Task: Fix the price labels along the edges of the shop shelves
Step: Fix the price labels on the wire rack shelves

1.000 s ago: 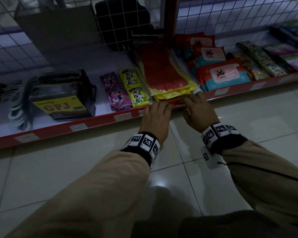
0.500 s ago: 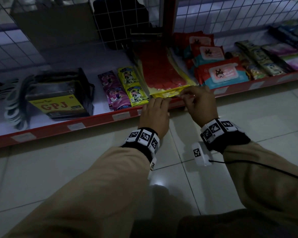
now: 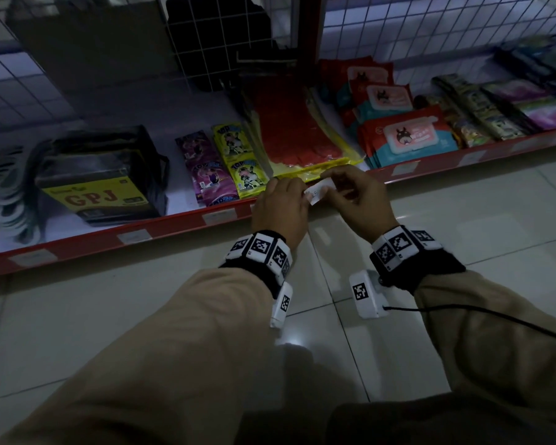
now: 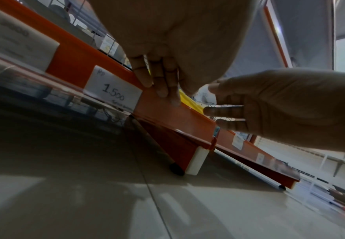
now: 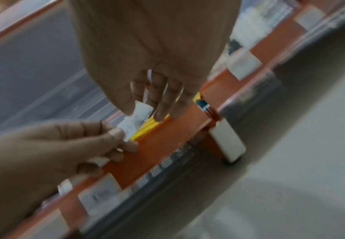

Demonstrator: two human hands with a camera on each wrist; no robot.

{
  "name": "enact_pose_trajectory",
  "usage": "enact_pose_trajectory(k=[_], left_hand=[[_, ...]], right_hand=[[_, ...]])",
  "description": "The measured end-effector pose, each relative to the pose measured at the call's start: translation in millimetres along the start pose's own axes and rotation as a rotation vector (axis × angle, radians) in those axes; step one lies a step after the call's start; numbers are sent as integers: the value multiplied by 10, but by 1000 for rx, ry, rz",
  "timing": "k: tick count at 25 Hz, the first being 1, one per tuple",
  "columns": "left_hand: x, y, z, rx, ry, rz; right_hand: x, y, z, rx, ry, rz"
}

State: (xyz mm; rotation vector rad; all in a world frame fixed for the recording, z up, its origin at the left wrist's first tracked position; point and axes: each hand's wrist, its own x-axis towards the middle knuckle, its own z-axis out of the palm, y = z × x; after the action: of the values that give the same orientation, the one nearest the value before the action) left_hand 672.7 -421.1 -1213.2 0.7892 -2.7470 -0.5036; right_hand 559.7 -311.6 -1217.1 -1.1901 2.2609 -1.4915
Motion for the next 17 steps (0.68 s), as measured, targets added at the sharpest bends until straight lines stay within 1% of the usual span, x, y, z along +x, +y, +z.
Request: enact_pose_trajectory(k=[2, 3, 4, 6, 8, 11, 13, 17], left_hand=[[-2, 7, 7, 45, -10, 20], [-12, 12, 5, 34, -1, 23], [-27, 21, -2, 5, 16, 21], [-51, 33, -7, -56, 48, 16], [-50, 43, -5, -68, 39, 6], [-26, 63, 12, -16, -8, 1], [-9, 64, 32, 59, -41, 30], [5, 64, 67, 170, -62, 50]], right_hand=[[8, 18, -45, -167, -14, -105], [19, 32, -64, -225, -21, -129], [33, 44, -82, -249, -12, -129], [75, 65, -119, -212, 46, -94], [126, 107, -151, -195, 91, -91], [160, 186, -160, -253, 42, -77], [147, 228, -141, -276, -4, -59], [140, 271, -118, -322, -5, -77]])
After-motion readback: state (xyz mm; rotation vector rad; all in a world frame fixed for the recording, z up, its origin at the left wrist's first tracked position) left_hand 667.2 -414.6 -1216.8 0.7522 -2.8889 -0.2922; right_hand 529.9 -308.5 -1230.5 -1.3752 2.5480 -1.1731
